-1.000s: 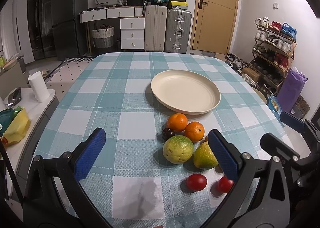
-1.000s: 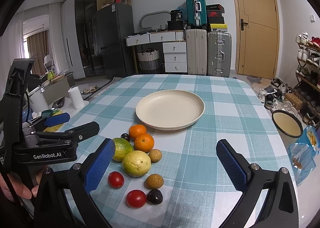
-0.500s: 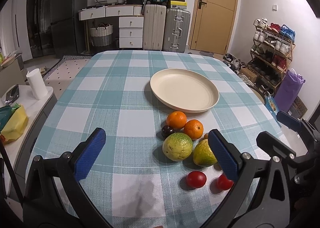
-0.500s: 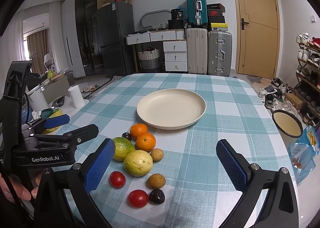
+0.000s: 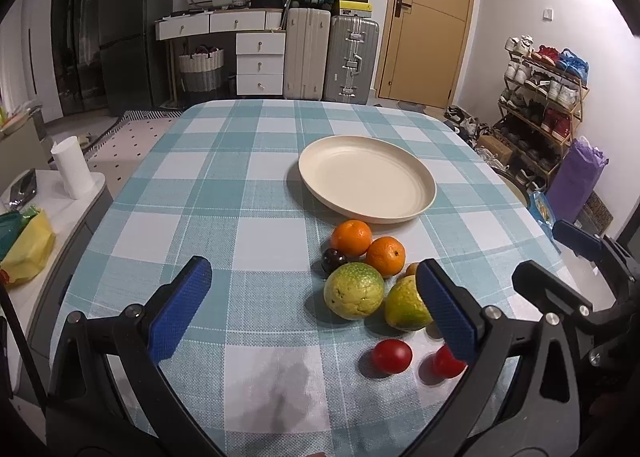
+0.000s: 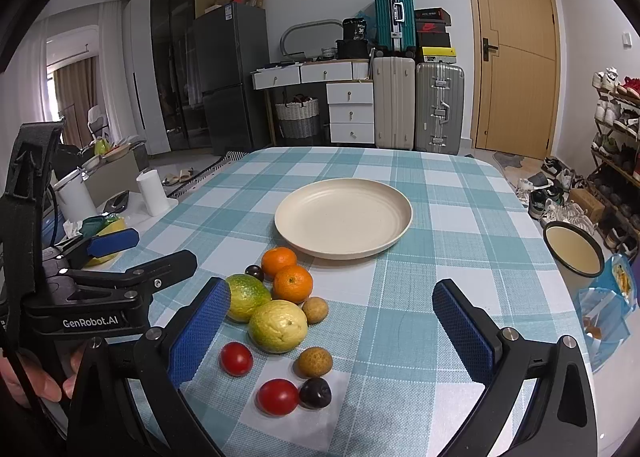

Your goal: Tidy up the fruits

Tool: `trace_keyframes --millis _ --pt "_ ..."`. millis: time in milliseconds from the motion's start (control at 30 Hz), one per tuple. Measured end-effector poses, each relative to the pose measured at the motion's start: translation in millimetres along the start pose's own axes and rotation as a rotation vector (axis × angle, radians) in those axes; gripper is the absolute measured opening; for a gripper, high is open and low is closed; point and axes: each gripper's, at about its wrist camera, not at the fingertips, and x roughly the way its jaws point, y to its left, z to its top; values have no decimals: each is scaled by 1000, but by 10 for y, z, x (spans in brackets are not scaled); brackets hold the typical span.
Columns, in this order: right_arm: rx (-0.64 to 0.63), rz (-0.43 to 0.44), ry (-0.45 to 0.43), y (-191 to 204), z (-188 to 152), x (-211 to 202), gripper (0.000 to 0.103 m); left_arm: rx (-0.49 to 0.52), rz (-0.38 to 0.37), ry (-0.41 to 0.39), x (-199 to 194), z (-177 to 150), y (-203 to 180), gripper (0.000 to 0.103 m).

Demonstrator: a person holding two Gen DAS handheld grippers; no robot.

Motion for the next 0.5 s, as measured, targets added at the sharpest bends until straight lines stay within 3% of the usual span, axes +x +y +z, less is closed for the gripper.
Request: trace_keyframes --millis 500 --pt "-2 -5 -3 35 -8 -15 103 -26 -51 47 91 -35 65 102"
